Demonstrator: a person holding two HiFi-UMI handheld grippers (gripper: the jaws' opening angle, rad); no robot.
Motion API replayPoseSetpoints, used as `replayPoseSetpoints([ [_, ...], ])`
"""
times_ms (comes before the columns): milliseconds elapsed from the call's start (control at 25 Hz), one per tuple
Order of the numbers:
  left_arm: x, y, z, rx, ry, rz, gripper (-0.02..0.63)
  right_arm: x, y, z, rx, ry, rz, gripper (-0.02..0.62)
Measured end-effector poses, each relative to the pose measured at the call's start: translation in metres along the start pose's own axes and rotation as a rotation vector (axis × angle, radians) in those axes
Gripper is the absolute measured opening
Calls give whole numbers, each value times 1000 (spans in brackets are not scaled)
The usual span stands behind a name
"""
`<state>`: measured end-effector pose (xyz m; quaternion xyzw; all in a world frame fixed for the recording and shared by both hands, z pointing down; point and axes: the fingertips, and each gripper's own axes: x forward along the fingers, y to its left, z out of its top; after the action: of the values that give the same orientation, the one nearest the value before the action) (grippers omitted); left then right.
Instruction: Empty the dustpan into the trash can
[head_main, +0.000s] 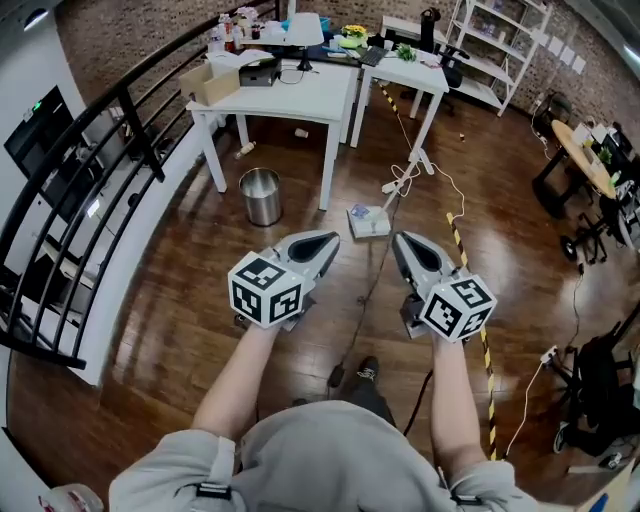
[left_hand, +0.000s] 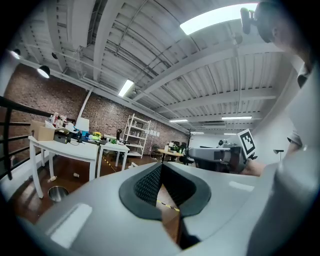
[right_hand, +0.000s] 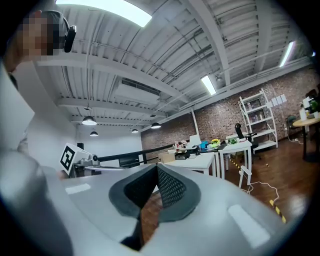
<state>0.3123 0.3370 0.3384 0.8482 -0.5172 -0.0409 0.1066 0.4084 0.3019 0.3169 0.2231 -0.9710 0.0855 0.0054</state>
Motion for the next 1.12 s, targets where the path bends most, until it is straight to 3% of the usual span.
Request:
replayPoseSetpoints([
  [280, 79, 45, 1, -4, -14, 68, 5, 37, -92, 1, 19, 7, 30, 0],
  [480, 154, 71, -1, -19, 11, 117, 5, 61, -166, 26, 33, -66, 80, 0],
  [640, 202, 84, 10, -18, 27, 143, 5, 80, -209, 31, 40, -40, 110, 0],
  [960, 256, 147, 25, -9, 40, 114, 5, 149, -257, 19, 80, -5, 91, 11],
  [1120, 276, 198, 21, -1, 55, 52, 5, 198, -279, 11, 79, 10, 15, 20],
])
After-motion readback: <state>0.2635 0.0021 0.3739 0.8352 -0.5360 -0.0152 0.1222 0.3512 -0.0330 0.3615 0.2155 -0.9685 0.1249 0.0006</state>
